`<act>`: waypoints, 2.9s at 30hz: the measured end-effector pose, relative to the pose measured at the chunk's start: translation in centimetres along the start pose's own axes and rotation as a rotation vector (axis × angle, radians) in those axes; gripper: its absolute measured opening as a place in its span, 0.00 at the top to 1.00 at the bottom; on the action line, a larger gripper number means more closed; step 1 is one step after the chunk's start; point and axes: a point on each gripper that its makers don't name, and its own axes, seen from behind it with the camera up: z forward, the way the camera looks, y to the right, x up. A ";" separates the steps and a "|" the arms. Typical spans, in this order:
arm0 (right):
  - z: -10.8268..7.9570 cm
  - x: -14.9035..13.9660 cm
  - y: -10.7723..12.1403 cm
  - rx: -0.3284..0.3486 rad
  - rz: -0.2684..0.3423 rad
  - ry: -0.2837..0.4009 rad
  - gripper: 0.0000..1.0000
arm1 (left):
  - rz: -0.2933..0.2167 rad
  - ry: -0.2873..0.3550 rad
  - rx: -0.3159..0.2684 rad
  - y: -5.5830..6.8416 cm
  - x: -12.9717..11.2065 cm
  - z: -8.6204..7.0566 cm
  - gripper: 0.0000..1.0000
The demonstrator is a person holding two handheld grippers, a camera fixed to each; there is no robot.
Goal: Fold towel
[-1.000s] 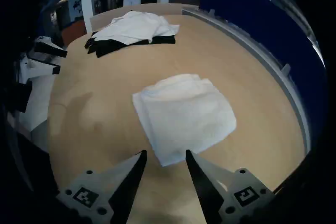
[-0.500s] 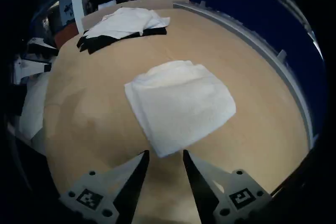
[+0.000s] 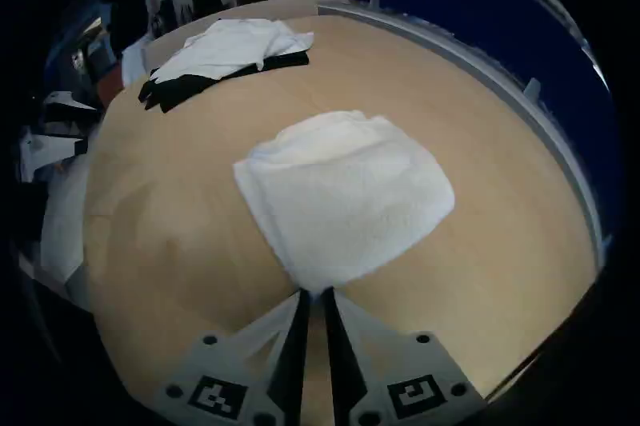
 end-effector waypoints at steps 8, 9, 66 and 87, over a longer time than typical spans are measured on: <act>-0.4 0.9 0.3 -0.012 -0.014 0.021 0.95 | 0.004 0.003 -0.001 0.1 0.1 -0.2 0.09; -0.5 1.1 0.5 -0.015 -0.018 0.023 0.95 | 0.003 0.003 -0.002 0.1 0.1 -0.2 0.09; -17.1 14.2 10.4 -0.221 -0.076 0.291 0.95 | 0.072 0.083 -0.078 3.0 5.3 0.2 0.09; -26.2 6.8 22.2 -0.371 0.036 0.276 0.95 | 0.115 0.064 -0.083 4.4 6.3 1.5 0.09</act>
